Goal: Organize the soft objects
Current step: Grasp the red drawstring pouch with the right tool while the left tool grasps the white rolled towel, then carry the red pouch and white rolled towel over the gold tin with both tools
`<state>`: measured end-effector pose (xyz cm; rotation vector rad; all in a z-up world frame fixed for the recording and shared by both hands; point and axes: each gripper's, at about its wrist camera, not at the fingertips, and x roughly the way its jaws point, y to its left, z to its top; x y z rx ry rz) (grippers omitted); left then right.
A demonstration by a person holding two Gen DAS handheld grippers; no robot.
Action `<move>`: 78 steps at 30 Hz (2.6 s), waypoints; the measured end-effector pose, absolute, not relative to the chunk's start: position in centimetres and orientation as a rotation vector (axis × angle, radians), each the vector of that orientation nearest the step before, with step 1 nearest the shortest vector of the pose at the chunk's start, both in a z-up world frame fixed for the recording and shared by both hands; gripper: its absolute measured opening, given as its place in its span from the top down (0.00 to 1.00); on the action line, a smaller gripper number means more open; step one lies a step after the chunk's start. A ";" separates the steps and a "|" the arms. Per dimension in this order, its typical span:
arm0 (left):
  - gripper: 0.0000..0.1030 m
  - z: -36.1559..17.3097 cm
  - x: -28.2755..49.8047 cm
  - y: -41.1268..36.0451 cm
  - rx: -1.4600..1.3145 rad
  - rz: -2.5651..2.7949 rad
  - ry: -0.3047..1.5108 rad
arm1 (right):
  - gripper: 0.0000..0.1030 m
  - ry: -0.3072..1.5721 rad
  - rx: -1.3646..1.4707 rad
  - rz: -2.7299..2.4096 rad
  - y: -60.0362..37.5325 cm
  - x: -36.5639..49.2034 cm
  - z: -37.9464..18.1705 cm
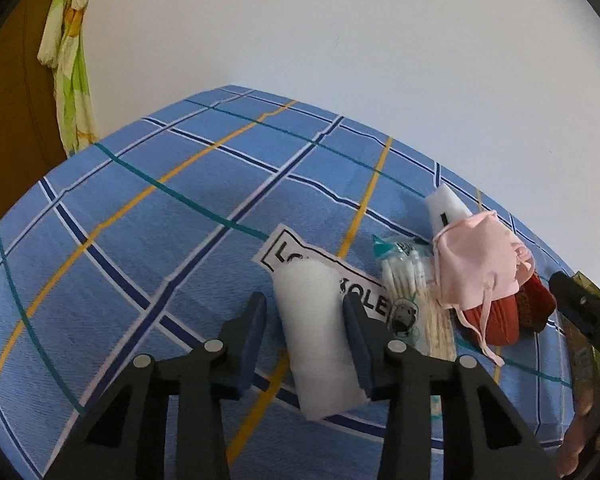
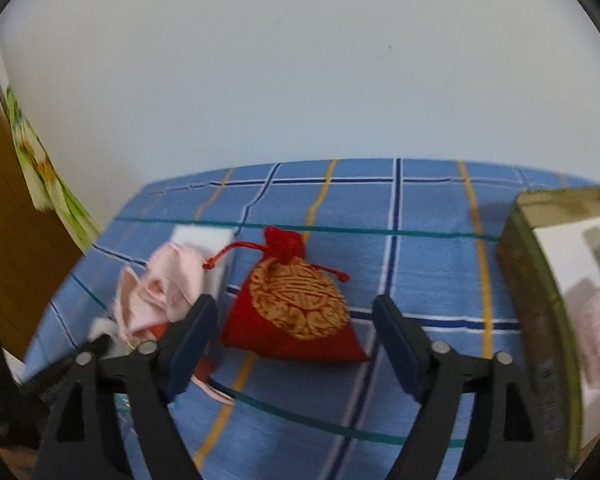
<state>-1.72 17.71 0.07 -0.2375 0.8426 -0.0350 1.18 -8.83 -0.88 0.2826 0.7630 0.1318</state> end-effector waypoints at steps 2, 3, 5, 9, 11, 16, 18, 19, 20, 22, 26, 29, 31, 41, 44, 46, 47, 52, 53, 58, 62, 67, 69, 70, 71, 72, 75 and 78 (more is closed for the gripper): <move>0.64 0.3 -1.9 17.6 -0.224 -0.026 0.829 | 0.15 0.772 0.289 0.111 -8.8 1.9 -1.0; 0.64 0.3 -1.9 17.5 -0.207 -0.018 0.825 | 0.15 0.776 0.287 0.105 -8.8 2.2 -1.2; 0.64 0.3 -1.8 16.8 -0.167 -0.023 0.839 | 0.15 0.809 0.282 0.089 -8.6 3.1 -1.8; 0.58 -0.2 -1.2 16.5 -0.158 -0.042 0.881 | 0.17 0.887 0.274 0.084 -8.1 4.9 -3.6; 0.57 -0.2 -1.2 15.9 -0.120 -0.031 0.883 | 0.21 0.881 0.208 0.081 -7.3 5.2 -3.6; 0.66 -0.2 -1.4 16.3 -0.134 -0.033 0.881 | 0.64 0.875 0.116 0.066 -6.4 5.4 -3.9; 0.68 -0.1 -1.5 16.6 -0.164 -0.050 0.875 | 0.71 0.868 0.134 0.070 -6.8 5.2 -3.8; 0.69 -0.1 -1.6 16.8 -0.179 -0.049 0.868 | 0.76 0.861 0.145 0.075 -7.0 5.0 -3.7; 0.69 0.1 -1.7 17.0 -0.193 -0.047 0.854 | 0.77 0.844 0.157 0.082 -7.3 4.6 -3.6; 0.69 0.9 -2.3 17.6 -0.216 -0.033 0.790 | 0.77 0.805 0.158 0.077 -7.6 3.6 -3.1; 0.69 2.6 -3.5 18.3 -0.231 0.010 0.656 | 0.78 0.669 0.135 0.093 -8.0 0.9 -1.2; 0.69 3.5 -4.2 18.5 -0.261 0.006 0.576 | 0.78 0.578 0.137 0.106 -8.2 -0.8 -0.1; 0.69 4.0 -4.6 18.2 -0.251 0.017 0.531 | 0.78 0.540 0.152 0.114 -8.5 -1.9 0.6; 0.69 4.5 -5.1 17.3 -0.220 0.041 0.466 | 0.78 0.487 0.061 0.051 -10.4 -5.7 1.4; 0.69 4.6 -5.5 16.7 -0.232 0.040 0.472 | 0.78 0.456 0.027 0.012 -11.3 -7.2 1.8; 0.69 4.7 -5.8 15.9 -0.230 0.032 0.468 | 0.78 0.435 0.024 -0.007 -12.3 -8.0 2.0; 0.69 4.9 -6.1 15.3 -0.223 0.022 0.461 | 0.78 0.429 0.024 -0.014 -12.8 -8.4 2.1; 0.69 5.8 -7.3 12.2 -0.203 -0.037 0.435 | 0.78 0.401 0.012 -0.046 -14.7 -10.0 2.6; 0.69 5.9 -7.5 11.6 -0.205 -0.051 0.435 | 0.78 0.395 0.009 -0.051 -15.1 -10.5 2.8; 0.69 6.6 -8.5 7.7 -0.197 -0.131 0.438 | 0.78 0.376 0.000 -0.082 -17.1 -11.6 3.2; 0.69 7.3 -9.2 4.8 -0.179 -0.184 0.426 | 0.78 0.368 0.013 -0.102 -18.6 -11.9 3.3; 0.69 8.0 -9.9 1.3 -0.155 -0.239 0.421 | 0.78 0.346 0.053 -0.085 -20.8 -13.0 3.9; 0.69 8.2 -10.1 0.2 -0.150 -0.258 0.418 | 0.78 0.337 0.057 -0.092 -21.4 -13.4 4.1; 0.69 8.3 -10.2 -0.4 -0.147 -0.267 0.416 | 0.78 0.332 0.059 -0.096 -21.8 -13.7 4.2; 0.69 8.4 -10.3 -1.0 -0.144 -0.276 0.416 | 0.78 0.327 0.061 -0.098 -22.2 -14.0 4.3; 0.69 8.5 -10.4 -1.4 -0.143 -0.284 0.416 | 0.78 0.323 0.058 -0.106 -22.6 -14.2 4.4; 0.69 8.7 -10.6 -3.0 -0.136 -0.308 0.416 | 0.78 0.314 0.043 -0.138 -23.4 -14.8 4.6; 0.69 8.9 -10.8 -4.7 -0.127 -0.332 0.416 | 0.78 0.306 0.020 -0.176 -24.4 -15.2 4.7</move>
